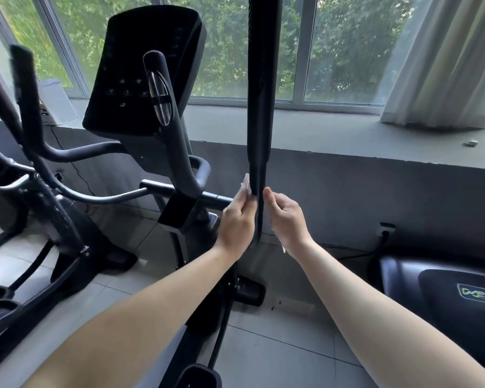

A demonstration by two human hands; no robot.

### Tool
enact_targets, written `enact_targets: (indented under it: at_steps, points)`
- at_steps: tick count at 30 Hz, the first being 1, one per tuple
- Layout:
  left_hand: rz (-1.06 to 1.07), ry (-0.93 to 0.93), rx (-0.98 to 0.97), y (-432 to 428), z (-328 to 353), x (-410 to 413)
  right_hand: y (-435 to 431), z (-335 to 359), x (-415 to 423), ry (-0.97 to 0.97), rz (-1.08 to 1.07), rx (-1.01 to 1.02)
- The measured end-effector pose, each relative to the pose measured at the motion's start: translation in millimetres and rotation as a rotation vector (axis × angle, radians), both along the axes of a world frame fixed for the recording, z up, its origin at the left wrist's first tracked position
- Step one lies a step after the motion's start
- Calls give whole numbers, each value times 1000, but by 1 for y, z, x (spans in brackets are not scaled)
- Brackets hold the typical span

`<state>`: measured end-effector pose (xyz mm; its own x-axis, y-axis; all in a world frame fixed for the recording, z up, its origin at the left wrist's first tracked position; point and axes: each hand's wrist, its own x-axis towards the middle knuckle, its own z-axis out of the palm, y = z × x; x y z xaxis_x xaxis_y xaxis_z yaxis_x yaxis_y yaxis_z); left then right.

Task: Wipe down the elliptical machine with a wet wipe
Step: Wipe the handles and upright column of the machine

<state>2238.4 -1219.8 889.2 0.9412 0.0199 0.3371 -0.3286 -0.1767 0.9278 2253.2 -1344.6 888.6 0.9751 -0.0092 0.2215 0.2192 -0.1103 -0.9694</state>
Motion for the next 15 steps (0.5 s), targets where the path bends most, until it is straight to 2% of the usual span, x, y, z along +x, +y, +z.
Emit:
enact_targets:
  at_steps: [5, 8, 12, 15]
  points:
    - [-57, 158, 145, 11, -59, -8, -2, -40, -3, 83, 17, -100]
    - [-49, 210, 259, 18, -80, -7, -1, -52, -3, 139, 24, -58]
    - [-73, 156, 320, 32, -73, 3, 3, -53, -5, 208, 15, -66]
    - [-7, 79, 258, 35, -66, 3, 6, -52, -9, 233, 12, -41]
